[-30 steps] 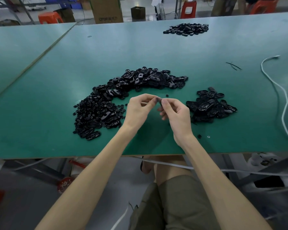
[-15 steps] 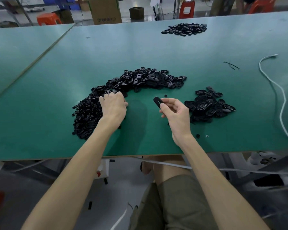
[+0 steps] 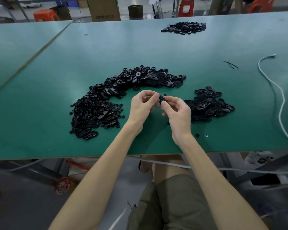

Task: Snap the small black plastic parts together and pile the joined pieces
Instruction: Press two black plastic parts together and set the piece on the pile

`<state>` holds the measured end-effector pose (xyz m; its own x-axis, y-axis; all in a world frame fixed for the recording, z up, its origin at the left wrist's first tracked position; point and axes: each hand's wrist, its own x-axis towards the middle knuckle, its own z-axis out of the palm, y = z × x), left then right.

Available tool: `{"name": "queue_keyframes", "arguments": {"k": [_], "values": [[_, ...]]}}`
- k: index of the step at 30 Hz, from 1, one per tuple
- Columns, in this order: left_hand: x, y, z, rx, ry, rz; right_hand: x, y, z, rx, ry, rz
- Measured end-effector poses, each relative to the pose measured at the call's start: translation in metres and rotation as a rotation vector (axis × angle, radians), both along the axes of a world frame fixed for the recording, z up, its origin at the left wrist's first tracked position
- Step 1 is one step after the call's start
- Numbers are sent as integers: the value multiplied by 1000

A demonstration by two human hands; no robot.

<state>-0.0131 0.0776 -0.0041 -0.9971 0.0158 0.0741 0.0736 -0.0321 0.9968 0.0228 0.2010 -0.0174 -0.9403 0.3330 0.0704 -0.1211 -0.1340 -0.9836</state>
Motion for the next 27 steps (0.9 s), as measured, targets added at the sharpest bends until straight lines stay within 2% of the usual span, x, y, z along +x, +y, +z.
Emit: {"name": "queue_keyframes", "arguments": {"k": [5,18,27], "values": [[5,-3,-9,126,43,-10,-1,0,-1,-1,-6,-9],[9,-3,-11,158,81,-14,0,1,-1,-16,-3,-13],[8,-4,-12,111,118,-30,1,0,1,-15,2,-7]]}}
